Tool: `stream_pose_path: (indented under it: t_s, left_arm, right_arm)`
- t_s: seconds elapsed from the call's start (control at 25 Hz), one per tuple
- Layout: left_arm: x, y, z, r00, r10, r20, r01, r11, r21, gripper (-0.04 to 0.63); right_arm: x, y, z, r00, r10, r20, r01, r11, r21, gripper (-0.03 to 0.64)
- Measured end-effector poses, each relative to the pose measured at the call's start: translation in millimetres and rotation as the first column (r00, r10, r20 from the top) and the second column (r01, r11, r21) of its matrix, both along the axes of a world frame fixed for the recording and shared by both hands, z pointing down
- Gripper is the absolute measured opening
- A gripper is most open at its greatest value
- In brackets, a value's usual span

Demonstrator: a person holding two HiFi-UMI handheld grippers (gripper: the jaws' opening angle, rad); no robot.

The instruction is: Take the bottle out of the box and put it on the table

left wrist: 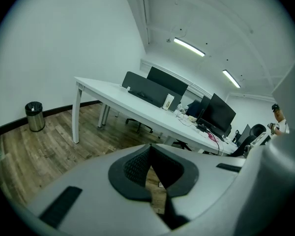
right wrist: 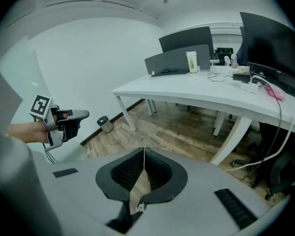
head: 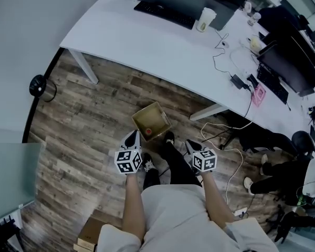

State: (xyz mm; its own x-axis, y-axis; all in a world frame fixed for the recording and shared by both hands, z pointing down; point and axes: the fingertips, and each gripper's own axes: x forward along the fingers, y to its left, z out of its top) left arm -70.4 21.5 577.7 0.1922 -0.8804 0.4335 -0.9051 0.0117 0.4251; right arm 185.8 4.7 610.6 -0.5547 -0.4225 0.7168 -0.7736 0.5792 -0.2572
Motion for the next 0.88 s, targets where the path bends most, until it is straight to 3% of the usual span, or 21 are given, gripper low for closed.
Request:
stream_pose_path:
  t_s: [0.16,0.4,0.56,0.72,0.88]
  left_arm:
    - [-13.6,13.9,28.6,1.0,-0.012,0.022,0.013,0.998,-0.058,0.015]
    - [-9.8,14.7,88.6,0.999,-0.04,0.034,0.044,0.991,-0.126,0.015]
    - [-1.5,13.3,141.4,0.998,-0.025,0.053,0.034,0.982,-0.187,0.015]
    - [7.3,15.1,204.9,0.996,0.043,0.083,-0.021,0.968,-0.252,0.014]
    - [5.7,22.9,253.2,0.995,0.065,0.081,-0.041,0.963,-0.268,0.015]
  right_arm:
    - [-46.6,-13.5,24.4,0.995,-0.1,0.018,0.1,0.995,-0.023,0.041]
    - [-95.9,-31.2,81.9,0.959,-0.281,0.031,0.282,0.957,-0.073,0.041]
    - [-108.9,-47.8,141.2,0.94,-0.338,-0.045,0.333,0.938,-0.095,0.041]
    - [-107.8,-60.6,208.6,0.924,-0.347,-0.163,0.332,0.937,-0.113,0.041]
    - [-119.9,-56.4,265.0,0.877,-0.435,-0.203,0.418,0.9,-0.122,0.043]
